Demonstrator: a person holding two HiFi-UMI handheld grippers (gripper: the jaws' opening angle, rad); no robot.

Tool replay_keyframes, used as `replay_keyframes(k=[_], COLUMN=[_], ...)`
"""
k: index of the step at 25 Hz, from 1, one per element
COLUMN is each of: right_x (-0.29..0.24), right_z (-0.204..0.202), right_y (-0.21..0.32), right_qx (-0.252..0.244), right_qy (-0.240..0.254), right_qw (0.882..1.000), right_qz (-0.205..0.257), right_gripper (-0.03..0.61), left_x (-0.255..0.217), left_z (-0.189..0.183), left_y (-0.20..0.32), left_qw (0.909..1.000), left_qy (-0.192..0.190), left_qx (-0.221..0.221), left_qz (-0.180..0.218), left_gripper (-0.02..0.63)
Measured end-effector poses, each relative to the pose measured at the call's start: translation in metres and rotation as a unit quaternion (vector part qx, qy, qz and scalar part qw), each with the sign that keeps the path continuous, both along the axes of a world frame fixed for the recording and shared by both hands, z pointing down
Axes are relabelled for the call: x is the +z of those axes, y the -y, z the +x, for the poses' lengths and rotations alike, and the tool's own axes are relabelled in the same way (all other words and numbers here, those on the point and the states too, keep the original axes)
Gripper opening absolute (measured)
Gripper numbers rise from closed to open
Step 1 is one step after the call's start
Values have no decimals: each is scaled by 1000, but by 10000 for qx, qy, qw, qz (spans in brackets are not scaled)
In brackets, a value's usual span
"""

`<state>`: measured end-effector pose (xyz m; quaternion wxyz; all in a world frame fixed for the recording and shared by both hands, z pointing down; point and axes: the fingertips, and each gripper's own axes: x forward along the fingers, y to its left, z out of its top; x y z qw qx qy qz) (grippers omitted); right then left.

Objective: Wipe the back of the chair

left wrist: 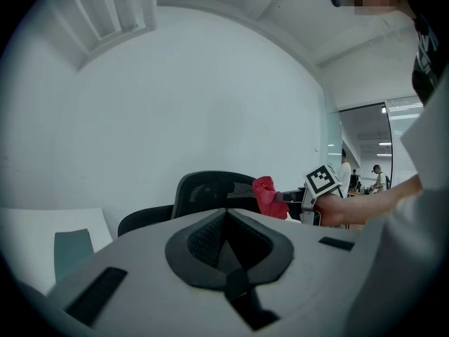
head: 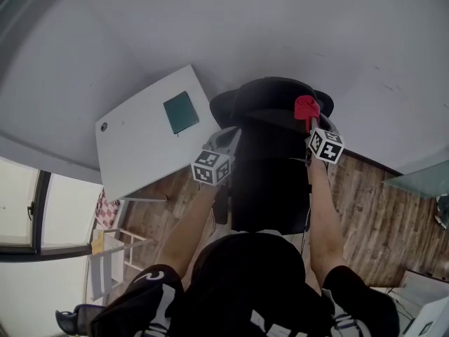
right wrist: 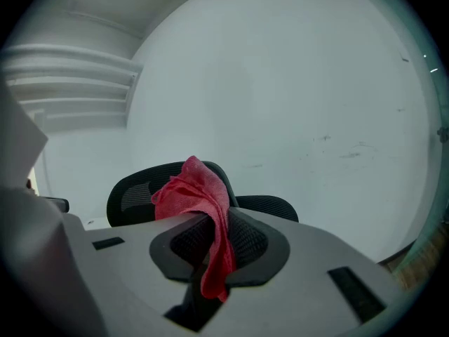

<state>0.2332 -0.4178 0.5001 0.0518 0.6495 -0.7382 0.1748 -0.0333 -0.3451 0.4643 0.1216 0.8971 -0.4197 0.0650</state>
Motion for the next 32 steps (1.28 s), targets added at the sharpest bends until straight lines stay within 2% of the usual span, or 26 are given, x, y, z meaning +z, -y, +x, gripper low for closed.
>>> replay_keyframes(k=[3, 6, 11, 16, 20, 23, 26, 32], right_x=[1, 9, 40, 71, 98, 123, 146, 171], right_z=[-10, -40, -113, -190, -242, -272, -289, -304], right_y=[-10, -22, -30, -26, -17, -8, 9, 42], right_qx=[-95, -453, -1272, -1873, -2267, -2396, -2290, -2164], right_qy=[103, 143, 164, 200, 254, 227, 176, -5], right_qw=[9999, 9988, 9917, 9816, 9725, 9682, 9697, 9730], right_qz=[70, 85, -108, -305, -474, -677, -834, -802], right_gripper=[72, 72, 72, 71, 71, 71, 67, 66], left_x=[3, 8, 25, 45, 57, 70, 87, 114], left_z=[-6, -18, -51, -89, -107, -124, -142, -150], left_y=[-6, -12, -12, -9, -1, 4, 5, 7], left_qw=[10000, 9998, 9988, 9966, 9961, 9953, 9939, 9948], left_qy=[-32, -52, -126, -85, -66, -99, -63, 156], left_qx=[-71, -180, -468, -780, -835, -881, -975, -815], left_qz=[-23, -41, -106, -236, -284, -387, -516, -582], left_gripper=[25, 25, 25, 25, 25, 25, 25, 25])
